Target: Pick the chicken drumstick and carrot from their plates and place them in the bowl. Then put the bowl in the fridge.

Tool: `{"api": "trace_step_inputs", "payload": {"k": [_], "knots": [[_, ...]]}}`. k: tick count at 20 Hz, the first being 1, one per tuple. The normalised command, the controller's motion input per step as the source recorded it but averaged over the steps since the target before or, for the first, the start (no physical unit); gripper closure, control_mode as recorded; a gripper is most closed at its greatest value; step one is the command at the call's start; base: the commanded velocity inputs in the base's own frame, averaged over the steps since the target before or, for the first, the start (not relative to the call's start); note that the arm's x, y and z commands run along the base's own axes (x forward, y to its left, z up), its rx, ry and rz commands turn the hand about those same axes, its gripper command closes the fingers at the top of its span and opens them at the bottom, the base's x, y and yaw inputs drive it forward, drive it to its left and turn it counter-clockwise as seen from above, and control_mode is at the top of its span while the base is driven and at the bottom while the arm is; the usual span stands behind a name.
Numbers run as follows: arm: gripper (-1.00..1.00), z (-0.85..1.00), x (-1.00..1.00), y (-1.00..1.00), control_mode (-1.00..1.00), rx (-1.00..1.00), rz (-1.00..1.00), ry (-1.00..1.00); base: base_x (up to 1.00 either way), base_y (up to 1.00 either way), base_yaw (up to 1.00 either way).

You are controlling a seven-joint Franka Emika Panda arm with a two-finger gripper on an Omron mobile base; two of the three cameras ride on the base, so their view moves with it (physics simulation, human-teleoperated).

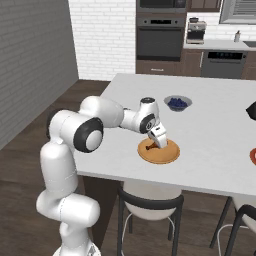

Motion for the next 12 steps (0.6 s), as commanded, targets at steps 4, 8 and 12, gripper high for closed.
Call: {"api": "trace_step_inputs", "payload": {"k": [4, 8, 12], "knots": [[-1.0, -0.24, 0.22, -0.01, -1.0, 0.0, 0.0, -0.01, 0.0, 0.0, 0.0], [-1.0, -0.27, 0.33, 0.0, -1.0, 0.0, 0.0, -0.07, 0.0, 0.0, 0.0], [-1.0, -0.3, 0.18, -0.02, -1.0, 0.0, 0.0, -0.07, 0.0, 0.0, 0.0]]}}
